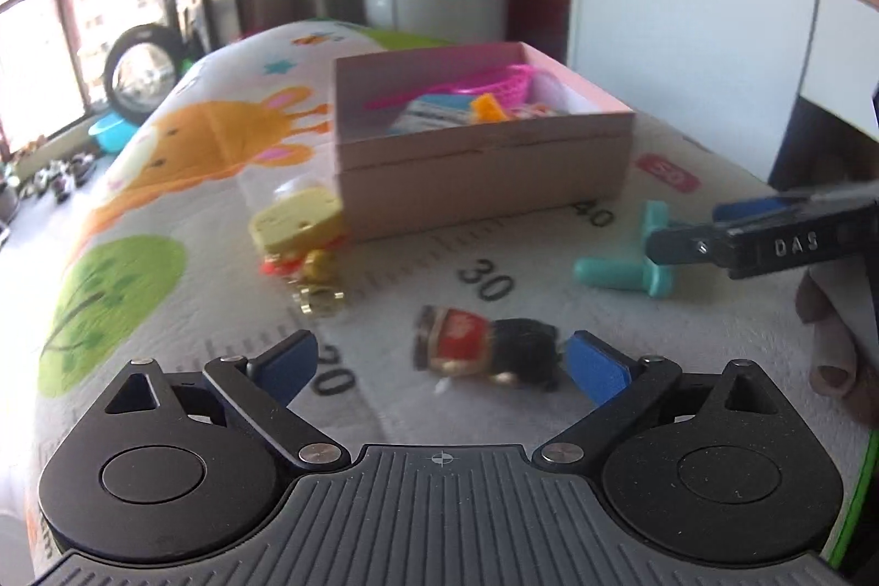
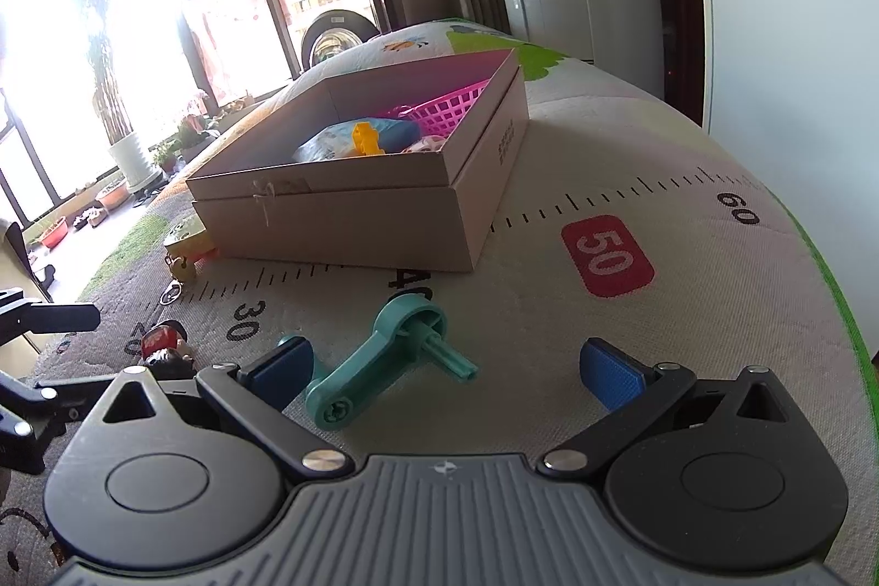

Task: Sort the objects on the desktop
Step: 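Grasp the red-black keychain figure with left tool while right tool holds the teal crank toy, then drop the teal crank toy into the box with right tool while left tool drops the figure in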

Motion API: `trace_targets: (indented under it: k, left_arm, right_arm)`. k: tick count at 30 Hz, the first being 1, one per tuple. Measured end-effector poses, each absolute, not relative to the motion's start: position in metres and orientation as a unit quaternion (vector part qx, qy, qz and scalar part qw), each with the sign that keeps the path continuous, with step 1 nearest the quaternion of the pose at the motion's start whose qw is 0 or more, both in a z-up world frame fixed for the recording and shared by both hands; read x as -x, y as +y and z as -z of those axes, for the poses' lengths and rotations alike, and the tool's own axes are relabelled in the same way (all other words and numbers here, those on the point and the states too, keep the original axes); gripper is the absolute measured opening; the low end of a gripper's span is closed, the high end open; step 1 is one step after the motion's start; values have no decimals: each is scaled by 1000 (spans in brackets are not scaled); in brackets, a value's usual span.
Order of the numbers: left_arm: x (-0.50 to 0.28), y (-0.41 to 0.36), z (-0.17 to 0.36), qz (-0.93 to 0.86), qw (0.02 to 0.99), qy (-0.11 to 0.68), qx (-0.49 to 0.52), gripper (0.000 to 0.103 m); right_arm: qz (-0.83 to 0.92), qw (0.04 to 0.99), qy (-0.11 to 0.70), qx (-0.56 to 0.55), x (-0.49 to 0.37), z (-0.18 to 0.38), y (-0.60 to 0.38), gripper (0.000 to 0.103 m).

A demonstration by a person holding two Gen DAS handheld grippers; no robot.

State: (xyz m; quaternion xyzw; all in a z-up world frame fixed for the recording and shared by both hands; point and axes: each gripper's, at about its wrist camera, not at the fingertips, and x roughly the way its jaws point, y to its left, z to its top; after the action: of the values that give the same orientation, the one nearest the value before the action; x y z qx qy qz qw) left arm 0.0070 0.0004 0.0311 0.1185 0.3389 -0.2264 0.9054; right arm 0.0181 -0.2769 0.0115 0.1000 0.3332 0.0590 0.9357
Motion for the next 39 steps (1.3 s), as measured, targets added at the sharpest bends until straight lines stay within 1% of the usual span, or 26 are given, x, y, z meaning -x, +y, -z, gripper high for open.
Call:
trace_targets:
  k: [5,7,9,11,13,17,19,20,21,22,24,26,28,33,39]
  left_arm:
    - [-17,-25,-16,219,902,349,-133,100]
    - [-20,-28,-12,211,903,350,-133,97]
    - [-20,-25,-11,219,900,354,-126,81]
    - [-17,-18,-13,226,900,355,-117,72]
    - [-12,-12,-14,219,903,352,-114,71]
    - [-7,1,-15,210,906,354,-97,71]
    - [-5,4,-14,209,907,354,-96,71]
    - [-3,6,-14,211,907,353,-94,72]
    - [-3,7,-13,215,905,355,-93,72]
    - [-3,7,-12,217,905,355,-89,72]
    - [-5,8,-10,218,904,358,-80,79]
    - [-7,6,-10,217,905,358,-80,78]
    - [-8,3,-11,217,905,355,-84,72]
    - [-5,-2,-25,229,908,340,-89,72]
    - [-19,-14,-94,232,940,226,-109,72]
  right_arm:
    - [-56,936,331,-103,-17,-12,-277,103]
    - [-57,937,331,-94,-16,-13,-275,103]
    - [-88,939,329,-55,-15,-17,-268,103]
    - [-103,944,313,33,-12,-21,-254,103]
    - [-115,941,306,86,-13,-24,-245,103]
    - [-163,920,351,55,-32,-23,-244,102]
    - [-159,920,351,73,-35,-19,-236,94]
    - [-160,918,353,82,-37,-17,-231,85]
    - [-162,915,359,84,-38,-16,-228,80]
    - [-165,915,360,80,-38,-16,-225,78]
    - [-169,911,367,82,-36,-18,-220,74]
    - [-166,911,367,90,-32,-24,-219,70]
    - [-166,912,366,86,-25,-33,-222,70]
    - [-164,924,338,69,-8,-72,-236,69]
    - [-150,955,250,47,-7,-154,-263,69]
